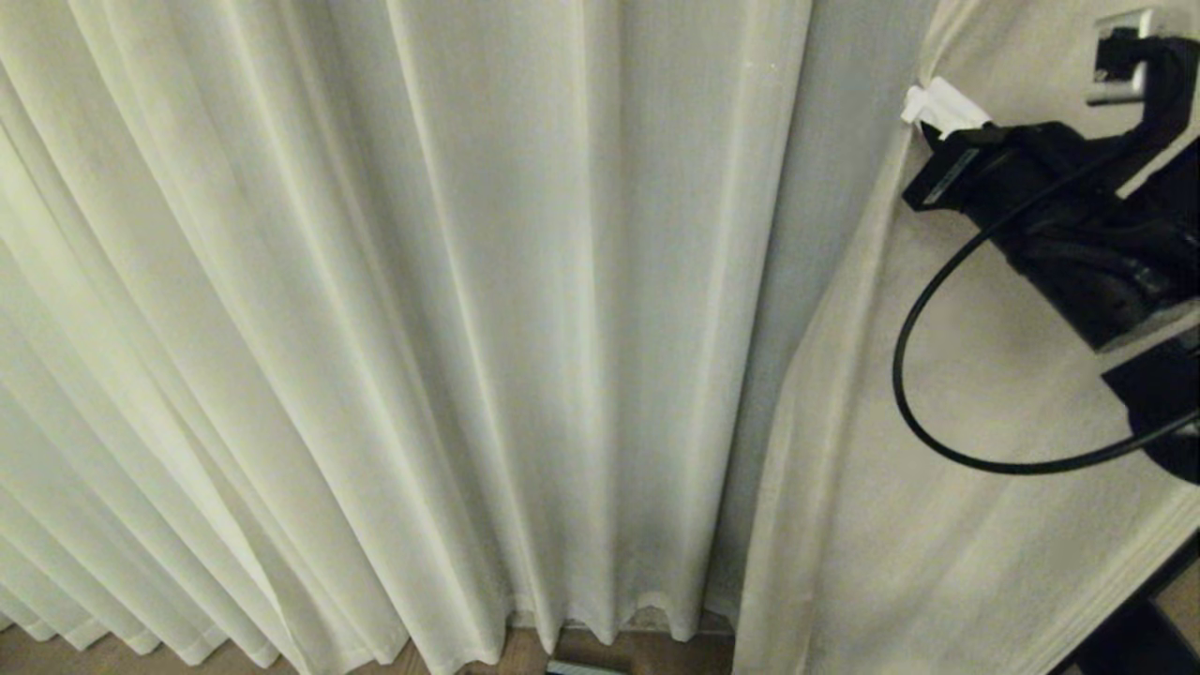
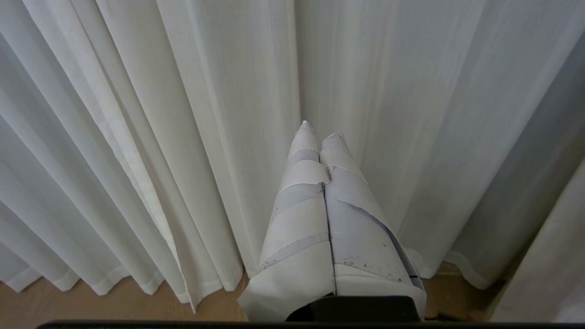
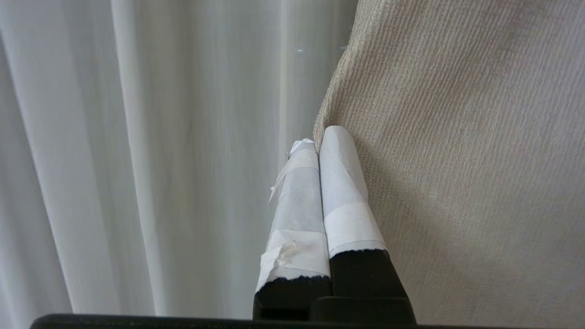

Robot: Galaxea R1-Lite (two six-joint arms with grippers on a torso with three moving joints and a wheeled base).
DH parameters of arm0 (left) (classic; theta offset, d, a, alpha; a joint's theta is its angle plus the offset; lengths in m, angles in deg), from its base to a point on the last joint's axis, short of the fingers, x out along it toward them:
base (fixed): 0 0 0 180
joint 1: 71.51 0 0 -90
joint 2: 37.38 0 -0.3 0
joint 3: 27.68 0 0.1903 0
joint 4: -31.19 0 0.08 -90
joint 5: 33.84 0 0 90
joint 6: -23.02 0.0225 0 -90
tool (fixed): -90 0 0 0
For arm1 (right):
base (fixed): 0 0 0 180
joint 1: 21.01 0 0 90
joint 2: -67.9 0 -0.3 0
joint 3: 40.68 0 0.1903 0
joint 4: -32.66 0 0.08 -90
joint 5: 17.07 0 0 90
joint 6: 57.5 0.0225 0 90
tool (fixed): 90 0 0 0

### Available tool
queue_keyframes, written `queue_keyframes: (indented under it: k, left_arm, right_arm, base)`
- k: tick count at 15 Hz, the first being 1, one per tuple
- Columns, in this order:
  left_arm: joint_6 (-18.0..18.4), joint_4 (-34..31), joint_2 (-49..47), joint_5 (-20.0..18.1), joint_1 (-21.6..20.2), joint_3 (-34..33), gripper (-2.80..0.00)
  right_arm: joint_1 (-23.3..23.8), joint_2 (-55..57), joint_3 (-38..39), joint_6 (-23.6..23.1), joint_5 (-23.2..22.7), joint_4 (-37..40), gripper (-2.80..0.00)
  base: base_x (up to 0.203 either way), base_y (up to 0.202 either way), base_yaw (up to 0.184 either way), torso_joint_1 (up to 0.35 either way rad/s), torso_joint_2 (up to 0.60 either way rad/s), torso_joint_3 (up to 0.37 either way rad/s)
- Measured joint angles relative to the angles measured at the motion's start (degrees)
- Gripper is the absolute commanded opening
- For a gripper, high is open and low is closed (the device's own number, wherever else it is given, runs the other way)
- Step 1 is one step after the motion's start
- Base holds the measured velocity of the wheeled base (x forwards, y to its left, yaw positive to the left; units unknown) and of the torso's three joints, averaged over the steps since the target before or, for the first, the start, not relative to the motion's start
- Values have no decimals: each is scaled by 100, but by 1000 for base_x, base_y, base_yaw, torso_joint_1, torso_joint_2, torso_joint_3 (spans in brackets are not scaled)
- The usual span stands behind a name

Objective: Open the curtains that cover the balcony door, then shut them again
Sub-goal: Close the outer curtains on both sides

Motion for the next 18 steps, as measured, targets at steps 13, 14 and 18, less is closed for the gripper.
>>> queue_keyframes:
  k: [13, 14, 18]
  left_arm:
    - [1, -2, 0, -1, 0, 2, -280]
    - [1, 0, 0, -1, 0, 2, -280]
    - [1, 0, 0, 0, 2, 2, -280]
  right_arm:
    - [-1088, 691, -539, -258, 584, 30, -280]
    - [-1153, 754, -569, -287, 589, 37, -280]
    - [-1338, 979, -889, -324, 711, 76, -280]
  base:
    - [0, 0, 0, 0, 0, 0]
    - [0, 0, 0, 0, 0, 0]
    - [0, 0, 0, 0, 0, 0]
